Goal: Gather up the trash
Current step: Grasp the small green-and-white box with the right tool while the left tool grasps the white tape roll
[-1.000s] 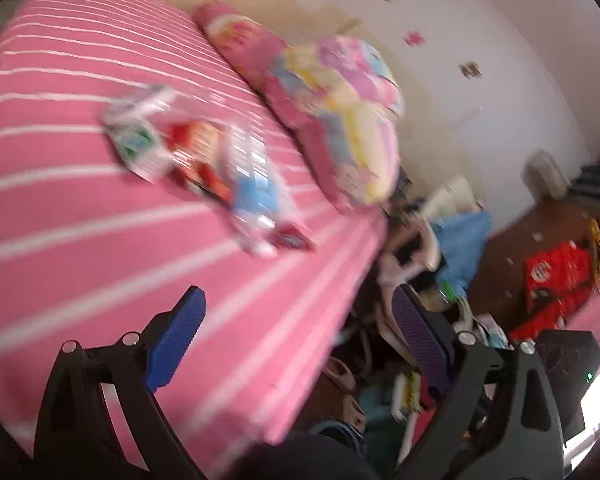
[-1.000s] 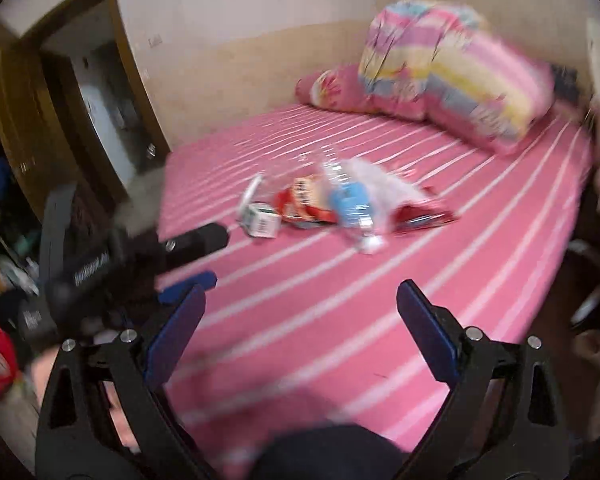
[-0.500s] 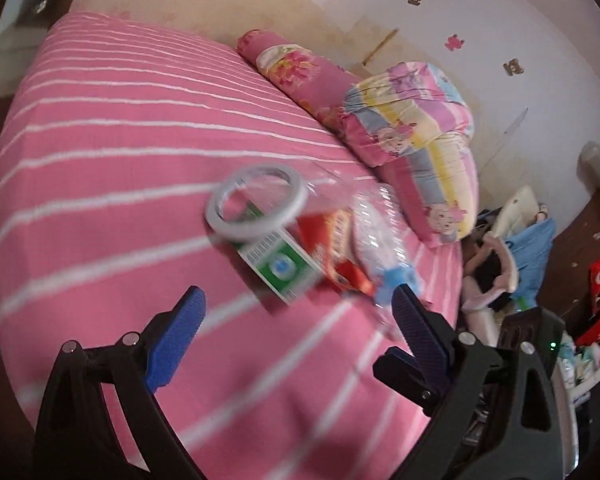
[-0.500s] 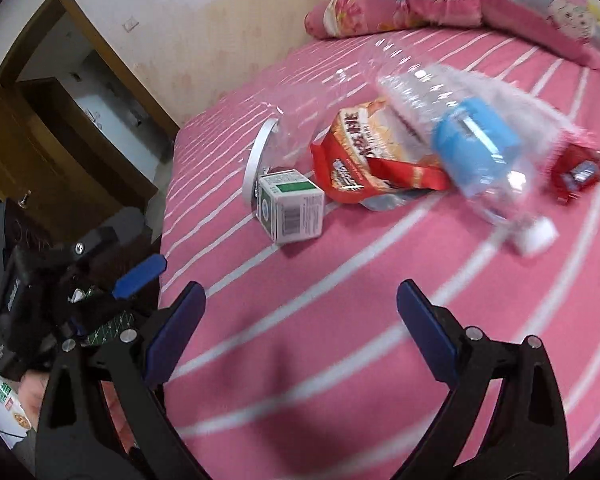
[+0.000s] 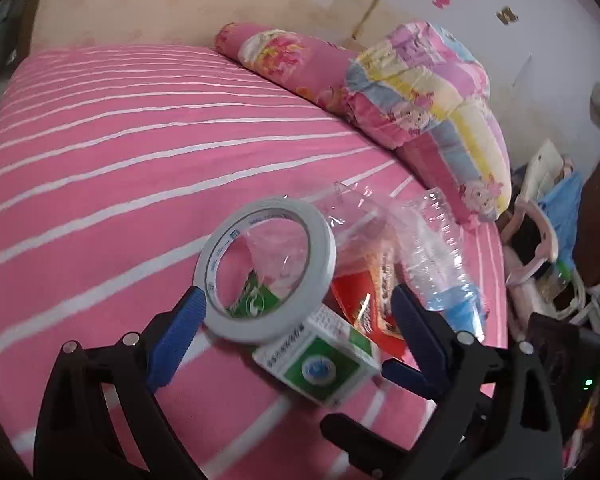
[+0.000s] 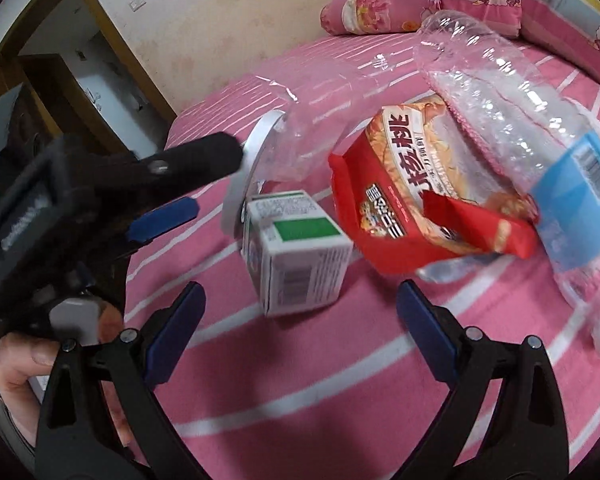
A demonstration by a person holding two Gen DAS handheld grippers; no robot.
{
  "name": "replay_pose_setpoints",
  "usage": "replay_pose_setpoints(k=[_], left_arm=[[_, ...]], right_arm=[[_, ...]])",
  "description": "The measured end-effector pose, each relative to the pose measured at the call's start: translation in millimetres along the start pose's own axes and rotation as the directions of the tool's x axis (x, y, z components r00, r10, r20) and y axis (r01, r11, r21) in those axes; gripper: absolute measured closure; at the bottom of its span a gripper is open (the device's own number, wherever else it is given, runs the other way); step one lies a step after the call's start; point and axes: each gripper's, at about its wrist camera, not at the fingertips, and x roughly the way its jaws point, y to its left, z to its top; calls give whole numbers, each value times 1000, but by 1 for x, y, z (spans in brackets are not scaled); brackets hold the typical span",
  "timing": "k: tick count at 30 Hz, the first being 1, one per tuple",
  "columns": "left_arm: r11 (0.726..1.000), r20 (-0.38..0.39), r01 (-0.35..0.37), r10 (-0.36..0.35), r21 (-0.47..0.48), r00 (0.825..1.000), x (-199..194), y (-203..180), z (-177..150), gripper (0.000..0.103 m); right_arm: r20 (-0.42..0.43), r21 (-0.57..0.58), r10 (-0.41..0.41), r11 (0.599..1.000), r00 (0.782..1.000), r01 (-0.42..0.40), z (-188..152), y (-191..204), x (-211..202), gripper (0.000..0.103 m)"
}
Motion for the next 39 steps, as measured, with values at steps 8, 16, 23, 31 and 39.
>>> replay_pose_setpoints(k=[8,16,23,31,39], left_arm=[[999,-66,3,-1,35,998,28,0,4,46],[1000,-71,8,-7,9,997,28,6,1,65],[1000,-45,18,-18,-2,999,14,9,-1,73],[1000,-5,16,-16,-19,1000,-8,12,-1,79],[997,35,34,-32,-64,999,-40,8,-10,89]], right_arm=[[-4,55,10,998,1000,-10,6,-11,11,15],[-15,33,27,999,1000,-26,10,-12,8,43],[-3,2,32,999,999,-32,14,0,10,52],[25,-55,29,998,999,-28,9,16,-5,54],[37,-33,37,999,999,-35,-2,17,-30,54]])
